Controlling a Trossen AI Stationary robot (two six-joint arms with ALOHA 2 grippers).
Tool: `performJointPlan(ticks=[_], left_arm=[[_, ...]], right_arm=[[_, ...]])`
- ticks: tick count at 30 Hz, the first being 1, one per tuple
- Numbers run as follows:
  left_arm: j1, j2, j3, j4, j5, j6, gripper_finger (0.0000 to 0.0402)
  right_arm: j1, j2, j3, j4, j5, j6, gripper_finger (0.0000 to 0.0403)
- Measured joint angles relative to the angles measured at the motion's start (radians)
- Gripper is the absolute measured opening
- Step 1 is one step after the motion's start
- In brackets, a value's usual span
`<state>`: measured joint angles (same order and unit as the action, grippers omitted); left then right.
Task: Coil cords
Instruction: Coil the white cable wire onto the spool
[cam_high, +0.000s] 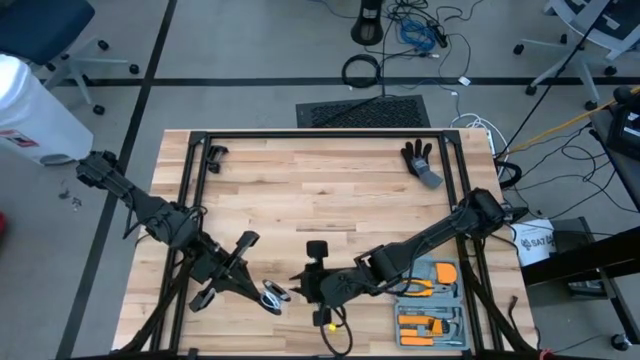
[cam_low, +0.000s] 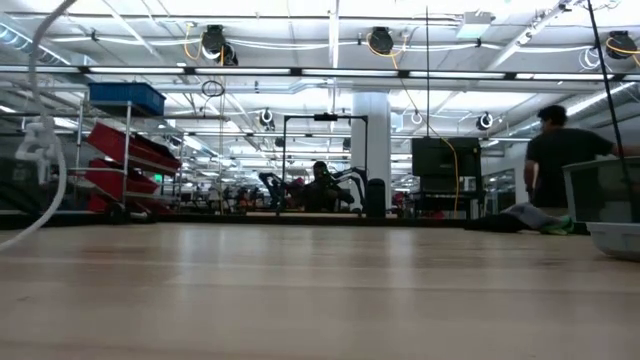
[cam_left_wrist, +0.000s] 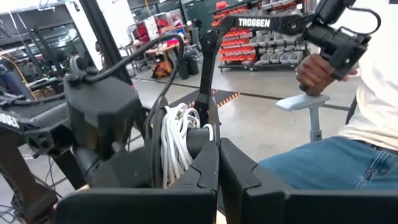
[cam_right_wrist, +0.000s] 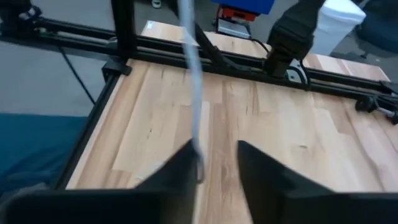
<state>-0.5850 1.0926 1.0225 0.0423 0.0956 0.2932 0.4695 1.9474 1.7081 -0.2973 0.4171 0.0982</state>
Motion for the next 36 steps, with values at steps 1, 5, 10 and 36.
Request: performJointPlan(ticks=[1,5,10,36], left_arm=[[0.000,-0.002,0.000,-0.006,0.000,0.000,0.0002],[0.000,-0.003,0.000,-0.013,0.000,0.000,0.0002],[0.000,-0.018,0.000,-0.092,-0.066,0.000,0.0002],[-0.004,-0.028,0.000,-0.171,-0.181,-0.025,0.0002]], right_arm=[[0.004,-0.002,0.000,-0.001,-0.003,-0.010,0.0070],[0.025,-0.022,0.000,-0.049,-0.005,-0.017,0.0010],[0.064,-0.062,0.000,-0.097,-0.005,0.000,0.0002],[-0.025,0.043,0.001,-0.021,0.136,-0.002,0.0173]])
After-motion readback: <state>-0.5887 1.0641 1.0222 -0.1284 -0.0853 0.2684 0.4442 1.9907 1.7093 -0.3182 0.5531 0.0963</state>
